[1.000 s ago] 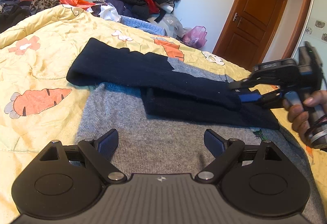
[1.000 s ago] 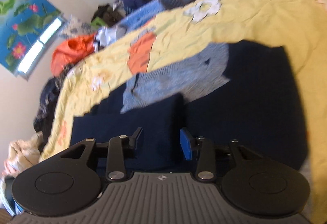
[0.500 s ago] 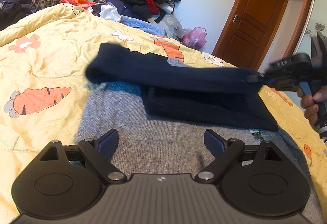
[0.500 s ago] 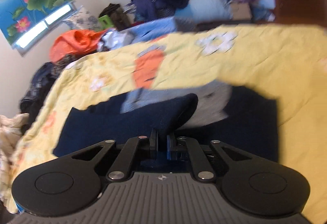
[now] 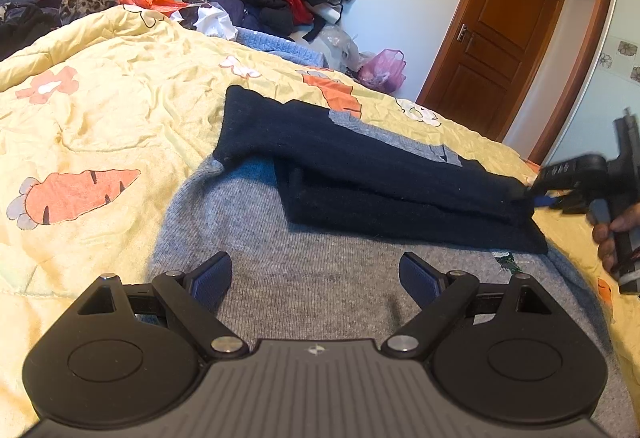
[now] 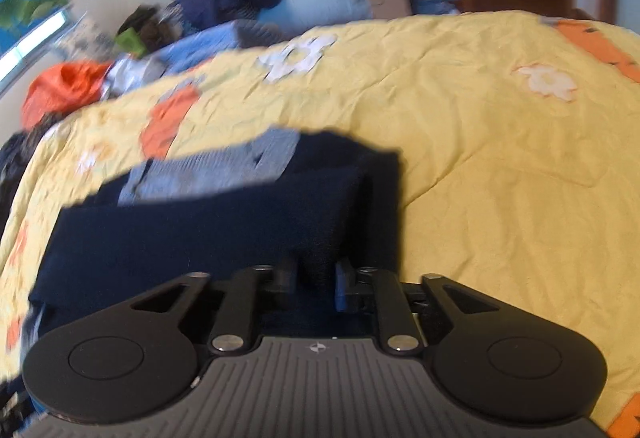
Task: Fold small clothes
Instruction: 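Fold the navy sleeve band over toward the collar with the right tool, release, then move both open tools down to the ribbed hem of the sweater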
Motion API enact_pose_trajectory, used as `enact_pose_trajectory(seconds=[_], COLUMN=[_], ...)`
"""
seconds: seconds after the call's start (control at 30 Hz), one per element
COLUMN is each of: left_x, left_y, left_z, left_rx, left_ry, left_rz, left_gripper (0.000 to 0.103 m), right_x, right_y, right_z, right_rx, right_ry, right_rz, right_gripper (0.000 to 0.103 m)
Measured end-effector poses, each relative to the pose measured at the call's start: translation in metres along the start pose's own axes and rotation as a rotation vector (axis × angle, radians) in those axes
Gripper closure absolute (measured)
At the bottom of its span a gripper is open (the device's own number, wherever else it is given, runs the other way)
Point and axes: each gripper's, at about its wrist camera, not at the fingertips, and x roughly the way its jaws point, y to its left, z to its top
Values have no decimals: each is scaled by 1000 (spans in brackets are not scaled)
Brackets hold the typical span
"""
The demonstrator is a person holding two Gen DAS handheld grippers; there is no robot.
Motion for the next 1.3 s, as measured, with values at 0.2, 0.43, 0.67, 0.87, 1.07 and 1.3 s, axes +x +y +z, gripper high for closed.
enact_pose_trajectory(seconds=[0.2,0.43,0.67,0.87,1.07,1.3], left_x=[1,10,19,23,23,24], left_y=[-2,-18,-31,-37,-39,-42], left_z=[0,1,-1,-2,-3,-4], left_rx=[6,103,195,235,247,266], left_ry=[7,53,97,113,117,123], left_rz=[8,48,95,123,133,152], left_gripper=[11,4,0,0,0,0], right_x=[0,22,-21,-35,-54,-67], right_y=[61,55,69,67,71,68], right_z=[-28,-45,-88,-117,-152,-172], right_rx=[-232,-171,-218,-227,-254,-213], right_ry=[-82,-82,-65,-77,-95,-105], right_rz=[-5,-13,-12,-54,-95,-101], right_gripper=[69,69,45,41,28,6])
